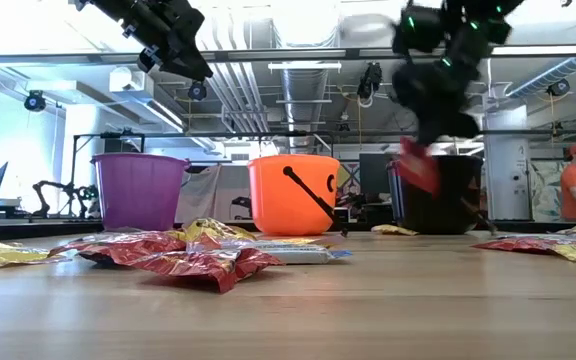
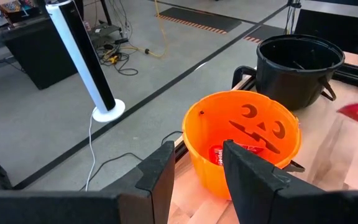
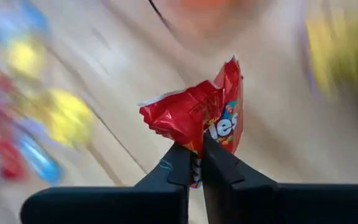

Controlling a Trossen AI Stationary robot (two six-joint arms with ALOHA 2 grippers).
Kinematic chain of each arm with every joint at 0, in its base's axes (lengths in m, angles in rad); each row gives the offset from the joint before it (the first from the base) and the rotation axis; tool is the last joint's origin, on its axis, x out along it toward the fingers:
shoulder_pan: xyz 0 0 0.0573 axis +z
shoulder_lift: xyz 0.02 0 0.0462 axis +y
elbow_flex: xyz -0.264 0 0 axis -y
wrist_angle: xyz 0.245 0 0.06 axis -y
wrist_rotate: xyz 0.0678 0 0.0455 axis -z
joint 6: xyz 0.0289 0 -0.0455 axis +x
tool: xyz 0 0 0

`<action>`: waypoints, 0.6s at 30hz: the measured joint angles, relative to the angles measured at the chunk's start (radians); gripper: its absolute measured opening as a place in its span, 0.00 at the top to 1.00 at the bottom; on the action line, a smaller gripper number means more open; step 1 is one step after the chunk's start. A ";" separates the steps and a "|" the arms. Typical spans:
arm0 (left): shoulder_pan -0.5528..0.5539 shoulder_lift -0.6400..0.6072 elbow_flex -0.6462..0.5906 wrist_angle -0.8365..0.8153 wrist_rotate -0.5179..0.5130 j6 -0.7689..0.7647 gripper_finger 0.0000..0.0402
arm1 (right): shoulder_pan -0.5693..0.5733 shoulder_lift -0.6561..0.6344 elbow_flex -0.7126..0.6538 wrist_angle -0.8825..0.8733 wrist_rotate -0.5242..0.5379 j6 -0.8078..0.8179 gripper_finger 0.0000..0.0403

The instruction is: Sort candy by brand, put in halloween buckets

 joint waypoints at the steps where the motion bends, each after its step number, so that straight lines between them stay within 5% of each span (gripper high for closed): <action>1: 0.000 0.000 0.000 0.000 0.000 0.000 0.70 | -0.001 0.008 0.026 0.062 0.000 -0.018 0.97; 8: 0.000 0.000 0.000 0.000 0.000 -0.002 0.70 | -0.042 0.140 0.200 0.395 -0.014 -0.184 0.97; 18: 0.000 0.000 0.000 -0.002 -0.010 -0.040 0.70 | -0.103 0.407 0.331 0.730 -0.205 -0.331 0.97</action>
